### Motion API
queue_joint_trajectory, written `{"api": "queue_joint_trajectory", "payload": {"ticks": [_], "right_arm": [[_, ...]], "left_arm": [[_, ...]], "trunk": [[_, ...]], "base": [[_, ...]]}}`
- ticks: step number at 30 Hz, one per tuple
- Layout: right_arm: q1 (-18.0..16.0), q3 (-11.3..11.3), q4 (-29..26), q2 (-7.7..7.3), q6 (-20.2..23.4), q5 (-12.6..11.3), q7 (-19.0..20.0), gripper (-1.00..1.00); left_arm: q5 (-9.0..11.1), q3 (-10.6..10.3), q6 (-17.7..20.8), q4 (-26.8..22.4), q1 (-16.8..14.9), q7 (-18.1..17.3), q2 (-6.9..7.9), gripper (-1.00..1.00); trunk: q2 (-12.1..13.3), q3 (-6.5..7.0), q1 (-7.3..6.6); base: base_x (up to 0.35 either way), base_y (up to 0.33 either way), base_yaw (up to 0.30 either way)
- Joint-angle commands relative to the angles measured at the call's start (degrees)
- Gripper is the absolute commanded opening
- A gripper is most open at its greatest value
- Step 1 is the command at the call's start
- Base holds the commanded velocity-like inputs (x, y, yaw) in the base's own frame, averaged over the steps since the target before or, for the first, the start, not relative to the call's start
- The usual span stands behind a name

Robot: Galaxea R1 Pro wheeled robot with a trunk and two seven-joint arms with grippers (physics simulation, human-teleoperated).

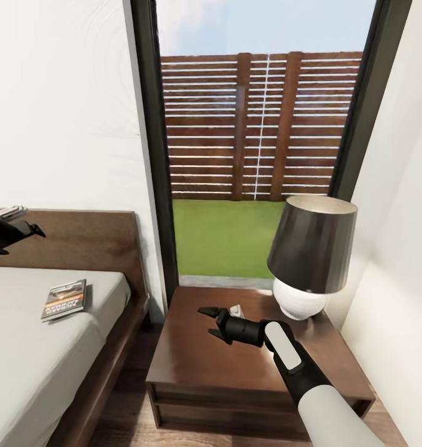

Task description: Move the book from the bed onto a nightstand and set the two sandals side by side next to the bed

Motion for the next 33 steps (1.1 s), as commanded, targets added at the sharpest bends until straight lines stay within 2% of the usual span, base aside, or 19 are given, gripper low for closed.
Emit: {"api": "queue_joint_trajectory", "payload": {"ticks": [1, 25, 33], "right_arm": [[0.0, 0.0, 0.0, 0.01, 0.1, 0.4, 0.4, 1.00], [0.0, -0.1, 0.0, 0.00, 0.0, 0.4, 0.4, 1.00], [0.0, -0.1, 0.0, 0.00, 0.0, 0.4, 0.3, 1.00]], "left_arm": [[0.5, 0.3, 0.2, 0.0, 0.0, 0.6, -0.02, 1.00], [0.5, 0.3, 0.2, 0.5, 0.0, 0.5, -0.05, 1.00], [0.5, 0.3, 0.3, 0.5, 0.0, 0.5, -0.05, 1.00]], "trunk": [[0.0, -0.06, 0.00], [0.0, -0.06, 0.00], [0.0, -0.06, 0.00]], "base": [[0.102, 0.000, 0.000], [0.097, 0.000, 0.000], [0.074, 0.118, 0.000]]}}
